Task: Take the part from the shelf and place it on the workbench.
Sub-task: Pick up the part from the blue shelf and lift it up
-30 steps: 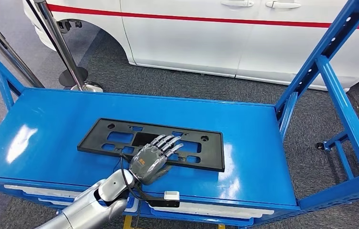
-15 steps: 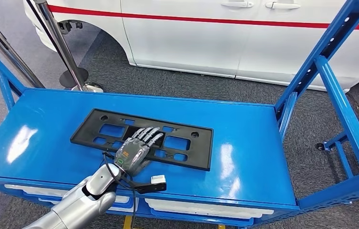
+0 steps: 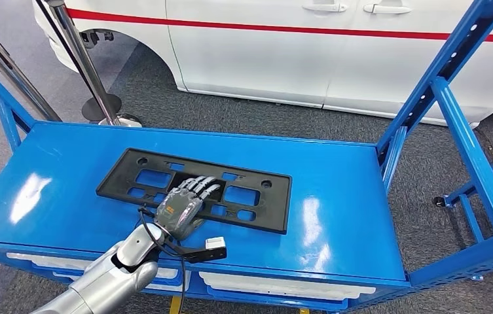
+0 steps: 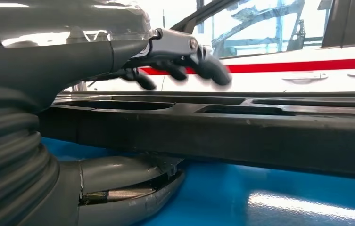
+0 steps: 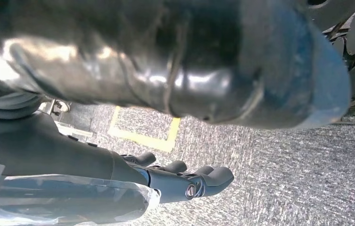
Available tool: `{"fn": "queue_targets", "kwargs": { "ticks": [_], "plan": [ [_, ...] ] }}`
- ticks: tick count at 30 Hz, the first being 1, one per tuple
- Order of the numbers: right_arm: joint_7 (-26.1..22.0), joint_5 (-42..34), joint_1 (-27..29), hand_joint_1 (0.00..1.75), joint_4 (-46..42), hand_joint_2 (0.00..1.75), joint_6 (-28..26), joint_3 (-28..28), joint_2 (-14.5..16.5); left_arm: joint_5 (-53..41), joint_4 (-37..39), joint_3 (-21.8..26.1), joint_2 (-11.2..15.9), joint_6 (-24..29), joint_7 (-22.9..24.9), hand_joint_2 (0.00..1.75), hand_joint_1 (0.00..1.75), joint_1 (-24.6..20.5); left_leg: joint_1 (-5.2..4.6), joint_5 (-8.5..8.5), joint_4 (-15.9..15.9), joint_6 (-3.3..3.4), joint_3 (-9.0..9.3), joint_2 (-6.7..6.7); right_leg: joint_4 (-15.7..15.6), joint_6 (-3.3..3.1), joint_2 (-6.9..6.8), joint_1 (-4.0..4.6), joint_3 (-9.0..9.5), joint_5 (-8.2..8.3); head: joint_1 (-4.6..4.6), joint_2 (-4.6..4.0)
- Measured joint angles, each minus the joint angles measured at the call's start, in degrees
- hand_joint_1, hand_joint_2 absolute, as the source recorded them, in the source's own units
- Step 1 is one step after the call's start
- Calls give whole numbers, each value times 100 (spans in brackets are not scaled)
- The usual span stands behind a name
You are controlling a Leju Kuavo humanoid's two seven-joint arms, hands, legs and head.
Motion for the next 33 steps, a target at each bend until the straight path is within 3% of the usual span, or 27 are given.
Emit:
{"fn": "queue_targets", "kwargs": {
  "ticks": [33],
  "plan": [
    [-13,64,0,0,0,0,-26,26,0,86,225,209,-45,216,-183,175,175,-13,0,0,-3,0,30,0,0,0,-1,0,30,-1,0,1]
  ]
}}
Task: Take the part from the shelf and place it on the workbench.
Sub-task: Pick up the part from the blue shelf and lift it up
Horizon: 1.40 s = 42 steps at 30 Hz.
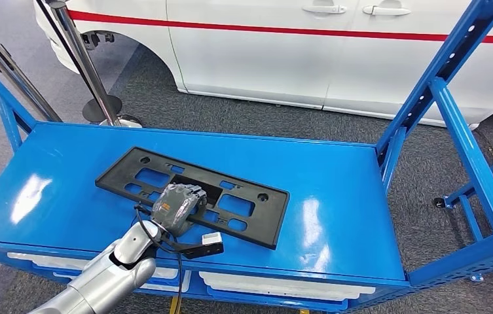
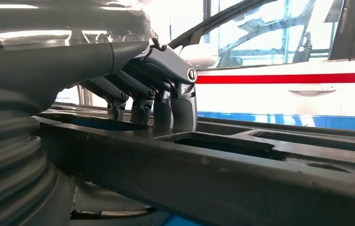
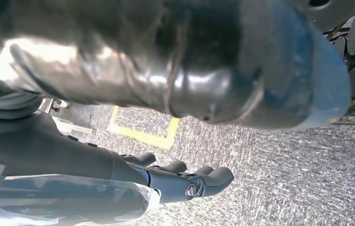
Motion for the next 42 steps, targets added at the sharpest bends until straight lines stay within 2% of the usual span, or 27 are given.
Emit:
{"fn": "queue_targets", "kwargs": {
  "ticks": [8,14,19,29,33,36,37,38,40,41,42],
  "plan": [
    [-3,-5,0,0,1,0,0,0,0,12,6,48,-4,133,-4,175,175,38,0,0,0,0,2,0,0,0,1,0,1,0,0,0],
    [-9,-46,4,0,0,0,-17,0,0,-504,-110,177,1,454,393,175,175,138,0,0,0,0,2,0,0,0,3,1,-1,0,0,0],
    [-19,-81,15,0,0,0,-37,0,0,-807,-682,441,162,565,537,175,175,330,0,1,0,-1,-9,2,1,0,6,5,-15,-1,0,-1],
    [-34,-106,18,0,3,0,-91,-2,0,-1078,-1742,642,344,934,336,175,175,556,-24,-4,8,6,-29,0,-5,10,-2,-18,-31,-1,-1,0],
    [-34,-107,18,0,10,0,-103,-2,0,-1124,-1895,644,370,985,295,175,175,595,-62,0,16,43,-34,0,-12,43,-2,-46,-31,13,-1,0],
    [-35,-108,18,0,14,0,-110,-3,-3,-1136,-1970,644,377,1025,291,175,175,610,-40,99,-50,105,-12,8,-25,115,5,-50,-36,33,-1,1],
    [-36,-110,17,0,15,0,-111,-3,-6,-1138,-1987,644,377,1031,290,175,175,611,-17,150,-96,131,-5,17,36,146,7,-48,-63,-43,1,0],
    [-37,-112,16,0,15,0,-110,-3,-9,-1139,-1999,644,377,1034,290,175,175,611,8,194,-140,153,-10,27,198,176,8,-53,-128,-188,3,0],
    [-38,-116,16,0,15,0,-105,-4,-11,-1140,-2009,645,377,1040,290,175,175,619,21,232,-153,178,-53,42,832,236,2,-104,-374,-601,5,0],
    [-38,-117,17,0,15,0,-103,-4,-11,-1140,-2011,646,378,1040,290,175,175,627,26,238,-137,179,-82,45,1170,265,1,-139,-498,-749,4,1],
    [-38,-119,17,0,15,0,-101,-4,-11,-1140,-2011,646,378,1040,290,175,175,635,33,241,-115,175,-111,47,1381,294,-2,-174,-560,-798,3,0]
  ]
}}
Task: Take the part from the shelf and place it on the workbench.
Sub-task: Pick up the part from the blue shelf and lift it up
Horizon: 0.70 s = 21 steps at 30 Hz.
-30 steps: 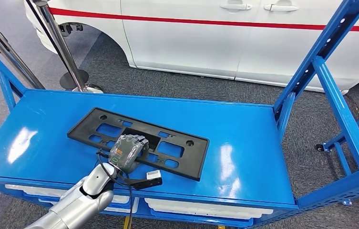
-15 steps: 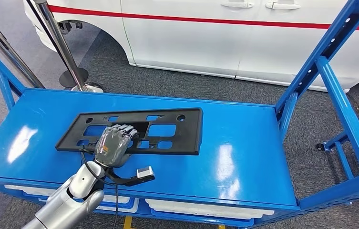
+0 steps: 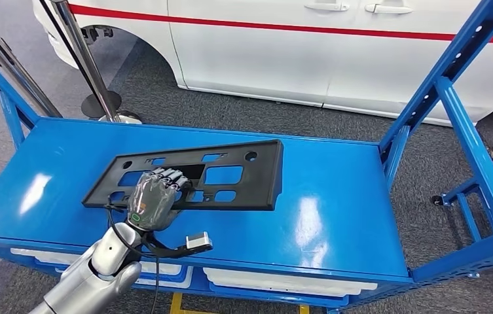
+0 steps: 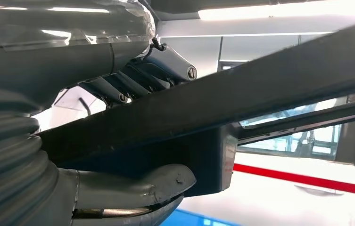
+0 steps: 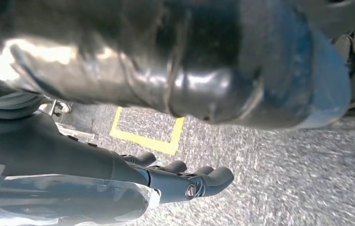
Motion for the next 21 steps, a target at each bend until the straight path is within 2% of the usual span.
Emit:
{"fn": "queue_targets", "kwargs": {
  "ticks": [1,2,3,4,6,8,10,12,14,15,16,17,19,20,21],
  "plan": [
    [-1,-2,0,0,0,0,1,0,0,0,-1,0,1,0,0,175,175,6,12,-1,25,-8,-24,0,15,30,-3,-34,31,62,0,-1],
    [0,-5,-1,0,0,0,2,0,0,0,-2,0,1,0,0,175,175,8,27,-7,53,-22,-43,-3,-182,56,-5,-67,165,217,-1,0],
    [0,-8,-2,0,0,0,3,0,0,0,-7,0,1,0,0,175,175,9,41,-19,83,-46,-59,-8,-534,80,-6,-98,365,396,0,-1],
    [-1,-10,-2,0,2,0,3,0,1,0,-11,0,2,1,0,175,175,8,49,-31,110,-84,-82,-13,-873,92,2,-109,561,505,1,-1],
    [-1,-13,-3,0,6,0,4,0,1,1,-25,0,4,2,0,175,175,3,50,-30,155,-179,-133,-26,-1290,61,25,-91,760,577,-4,-1],
    [-1,-14,-9,0,9,0,5,-1,1,1,-35,0,8,3,0,175,175,0,48,5,165,-264,-168,-34,-1339,-5,37,-51,740,573,-9,-1],
    [0,-15,-14,0,9,0,5,-2,0,0,-43,0,21,4,0,175,175,-1,66,-82,239,-321,-208,-28,-1386,-105,17,-56,719,619,-8,-2],
    [0,-16,-17,0,9,0,5,-2,-2,0,-54,0,35,4,-1,175,175,-6,80,-444,657,-353,-364,-20,-1427,-222,-13,-62,672,687,-9,-2],
    [1,-16,-17,0,9,0,5,-2,-4,0,-63,0,44,4,-2,175,175,-6,79,-861,1360,-370,-596,-18,-1412,-286,-33,-32,583,741,-8,-2],
    [1,-16,-17,0,11,0,5,-2,-4,0,-63,0,50,4,-2,175,175,-3,78,-950,1616,-375,-657,-18,-1395,-297,-38,-19,533,766,-8,-2],
    [1,-16,-17,0,15,0,5,-2,-4,0,-63,0,56,4,-2,175,175,-1,77,-922,1691,-373,-633,-18,-1374,-300,-41,-9,482,791,-8,-1],
    [1,-16,-17,0,19,0,6,-2,-4,0,-63,0,60,4,-2,175,175,-1,77,-790,1554,-364,-508,-18,-1352,-294,-43,-4,433,817,-9,0],
    [1,-16,-18,0,23,0,7,-2,-4,0,-67,0,62,4,-2,175,175,-9,72,-479,835,-328,-55,-15,-1314,-263,-43,1,351,872,-10,0],
    [1,-16,-18,0,25,0,7,-2,-4,0,-72,0,62,4,-2,175,175,-14,58,-402,474,-311,153,-16,-1301,-236,-43,6,320,902,-9,0],
    [1,-16,-18,0,25,0,7,-2,-3,0,-78,0,62,4,-2,175,175,-18,43,-376,234,-295,275,-20,-1298,-203,-43,10,300,943,-8,0]
  ]
}}
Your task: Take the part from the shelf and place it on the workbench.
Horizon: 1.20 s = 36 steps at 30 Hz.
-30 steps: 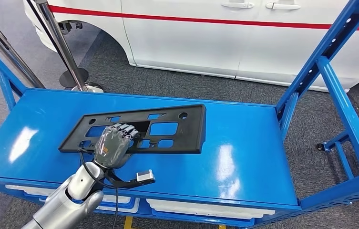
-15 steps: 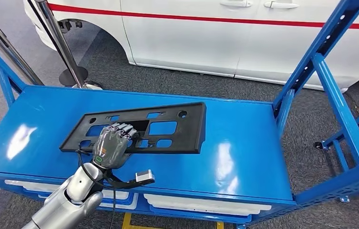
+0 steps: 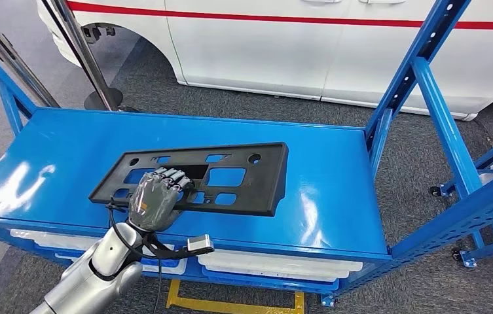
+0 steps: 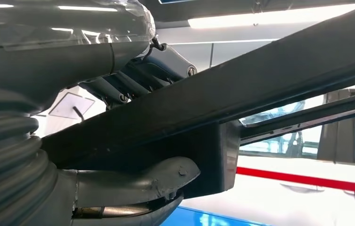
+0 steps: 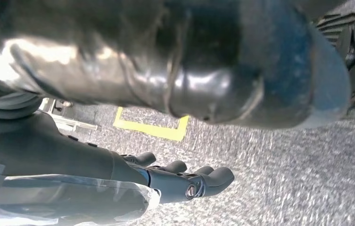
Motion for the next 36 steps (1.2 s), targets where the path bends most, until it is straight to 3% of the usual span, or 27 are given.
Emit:
{"fn": "queue_targets", "kwargs": {
  "ticks": [3,4,5,6,8,9,10,11,13,15,16,18,20,23,24,25,27,28,29,31,32,34,35,36],
  "plan": [
    [0,0,5,0,1,0,0,-1,0,0,-13,0,1,-2,-2,175,175,-10,-22,78,-159,63,-20,-4,-50,106,5,-2,-30,135,3,0],
    [0,0,7,0,1,0,0,-2,-1,0,-14,0,2,-4,-2,175,175,-18,-10,139,-182,100,-57,8,-38,138,8,-7,-55,93,4,0],
    [0,0,10,0,1,0,4,-3,-2,0,-15,0,3,-6,-3,175,175,-26,5,210,-205,143,-107,20,46,163,11,-10,-95,-50,6,0],
    [1,0,9,0,1,0,11,-4,-3,1,-16,0,4,-9,-3,175,175,-35,20,283,-221,182,-168,32,238,184,11,-16,-156,-296,7,0],
    [2,0,6,0,2,0,34,-4,-3,3,-18,0,6,-15,-4,175,175,-43,12,407,-208,225,-325,39,880,217,8,-25,-298,-841,7,-1],
    [2,0,4,0,3,0,50,-4,-3,5,-18,-1,8,-18,-4,175,175,-42,9,465,-196,229,-413,40,1189,234,8,-28,-335,-972,7,0],
    [2,0,3,0,4,0,64,-4,-3,7,-18,-1,9,-21,-4,175,175,-42,7,519,-181,225,-500,42,1374,246,8,-30,-313,-962,7,-1],
    [2,0,1,0,5,0,78,-4,-3,8,-18,-2,11,-25,-4,175,175,-42,6,568,-164,217,-583,43,1381,248,8,-31,-212,-836,7,0],
    [2,0,-9,0,5,0,97,-4,-6,9,-19,-3,15,-40,-3,175,175,-44,6,655,-126,187,-724,41,854,210,14,-27,261,-547,7,0],
    [1,-3,-22,0,5,0,126,-4,-23,8,-27,-5,24,-62,-2,175,175,-52,-5,737,-101,132,-809,41,68,134,30,3,793,-553,5,1],
    [-1,-9,-27,0,5,0,147,-5,-32,5,-32,-9,28,-73,-1,175,175,-60,-4,784,-107,98,-829,43,-183,99,38,23,936,-607,4,1],
    [-6,-30,-32,0,7,0,198,-9,-38,-2,-42,-18,44,-85,5,175,175,-74,-4,892,-149,19,-848,43,-336,43,34,40,951,-588,4,1],
    [-26,-66,-47,0,13,0,281,-28,-36,-20,-52,-28,81,-100,10,175,175,-77,-3,757,-66,-40,-922,31,-393,-45,2,14,864,-447,1,1],
    [-67,-129,-54,0,16,0,425,-60,-39,-113,-84,-40,158,-163,15,175,175,-72,15,-47,730,-83,-1127,25,-412,-140,-40,-1,647,-245,-5,-1],
    [-78,-146,-51,0,16,0,463,-68,-39,-152,-94,-46,183,-191,18,175,175,-65,19,-218,1069,-100,-1168,25,-396,-142,-45,4,557,-186,-5,-1],
    [-89,-161,-48,0,16,0,498,-79,-39,-192,-105,-54,207,-223,23,175,175,-58,21,-236,1312,-114,-1160,26,-370,-141,-49,6,458,-126,-5,-1],
    [-105,-180,-47,0,17,0,555,-102,-38,-259,-136,-74,256,-288,39,175,175,-54,24,67,1327,-128,-934,26,-289,-119,-52,3,239,-19,-6,0],
    [-109,-188,-47,0,18,0,575,-112,-37,-283,-157,-85,277,-317,48,175,175,-56,25,237,1077,-125,-702,27,-235,-99,-52,-1,134,25,-6,1],
    [-112,-192,-47,0,19,0,588,-122,-37,-301,-178,-99,292,-342,53,175,175,-63,17,277,708,-120,-425,27,-180,-73,-51,3,42,61,-7,1],
    [-116,-201,-43,0,19,0,598,-140,-37,-322,-225,-128,310,-373,60,175,175,-75,-8,123,9,-76,13,17,-102,-11,-52,16,-67,142,-3,1],
    [-119,-205,-41,0,19,0,598,-148,-38,-329,-245,-143,316,-384,63,175,175,-80,-28,36,-174,-46,95,12,-99,22,-52,24,-92,197,-2,1],
    [-119,-212,-26,0,19,0,593,-162,-39,-335,-268,-169,330,-401,68,175,175,-86,-25,94,-242,37,33,24,-127,88,-47,22,-127,297,1,0],
    [-118,-215,-20,0,20,0,589,-170,-40,-337,-276,-181,335,-408,69,175,175,-90,-16,158,-246,82,-20,38,-95,120,-38,13,-166,227,2,0],
    [-115,-216,-13,0,20,0,585,-179,-42,-339,-284,-193,346,-413,70,175,175,-92,-3,231,-255,129,-84,54,33,147,-30,4,-225,32,2,0]
  ]
}}
